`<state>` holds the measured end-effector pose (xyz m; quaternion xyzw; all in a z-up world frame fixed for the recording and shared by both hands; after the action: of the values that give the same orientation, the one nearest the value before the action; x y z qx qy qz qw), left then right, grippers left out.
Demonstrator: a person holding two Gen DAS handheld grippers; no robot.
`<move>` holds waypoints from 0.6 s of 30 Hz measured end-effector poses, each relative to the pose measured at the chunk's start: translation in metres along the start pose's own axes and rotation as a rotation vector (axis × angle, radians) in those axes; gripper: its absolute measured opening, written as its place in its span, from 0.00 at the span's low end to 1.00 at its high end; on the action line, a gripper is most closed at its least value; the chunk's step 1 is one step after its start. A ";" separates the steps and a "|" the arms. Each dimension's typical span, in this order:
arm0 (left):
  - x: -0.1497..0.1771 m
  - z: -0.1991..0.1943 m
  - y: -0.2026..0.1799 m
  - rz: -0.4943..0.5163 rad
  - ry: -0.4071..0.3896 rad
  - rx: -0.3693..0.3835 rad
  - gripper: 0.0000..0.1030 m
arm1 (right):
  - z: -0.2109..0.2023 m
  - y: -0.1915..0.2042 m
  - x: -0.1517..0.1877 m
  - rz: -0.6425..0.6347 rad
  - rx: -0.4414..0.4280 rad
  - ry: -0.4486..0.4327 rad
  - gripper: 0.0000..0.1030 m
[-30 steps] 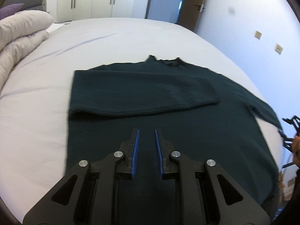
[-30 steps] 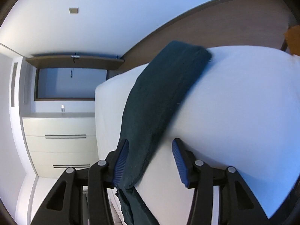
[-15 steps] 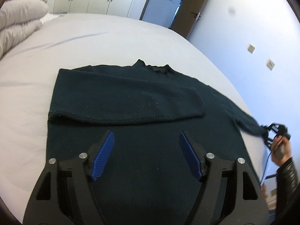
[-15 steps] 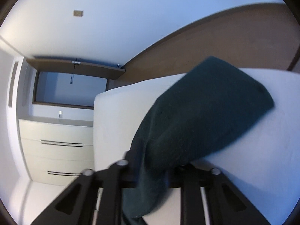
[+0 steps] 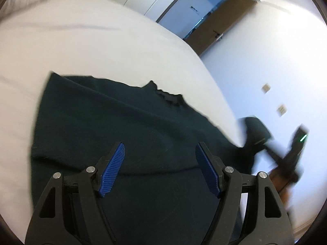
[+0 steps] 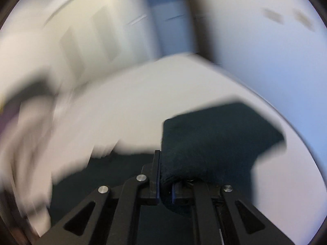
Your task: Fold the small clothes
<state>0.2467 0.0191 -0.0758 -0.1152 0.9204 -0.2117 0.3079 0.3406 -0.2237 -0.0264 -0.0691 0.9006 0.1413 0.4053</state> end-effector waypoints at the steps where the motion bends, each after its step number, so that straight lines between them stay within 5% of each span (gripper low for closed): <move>1: -0.004 0.009 0.002 -0.029 0.037 0.026 0.69 | 0.027 0.027 0.015 -0.091 0.000 0.077 0.08; 5: -0.005 0.043 0.007 -0.135 0.191 0.112 0.69 | 0.087 0.087 0.079 -0.327 0.027 0.244 0.09; 12: 0.006 0.088 -0.015 -0.177 0.338 0.180 0.74 | 0.098 0.096 0.087 -0.403 0.063 0.262 0.10; 18: 0.011 0.100 -0.025 -0.176 0.356 0.152 0.74 | 0.087 0.094 0.103 -0.381 0.031 0.254 0.14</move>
<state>0.3017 -0.0386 -0.1423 -0.1324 0.9279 -0.3238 0.1288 0.3120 -0.1083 -0.1397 -0.2487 0.9171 0.0383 0.3091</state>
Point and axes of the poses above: each gripper's, at about its wrist camera, not at the fingertips, and z roughly the way its jaws point, y to its left, x to its underside, the point moved 5 cm from there along z, roughly the way its jaws point, and after that the axes turned 13 degrees about -x, right-handed, at the moved point
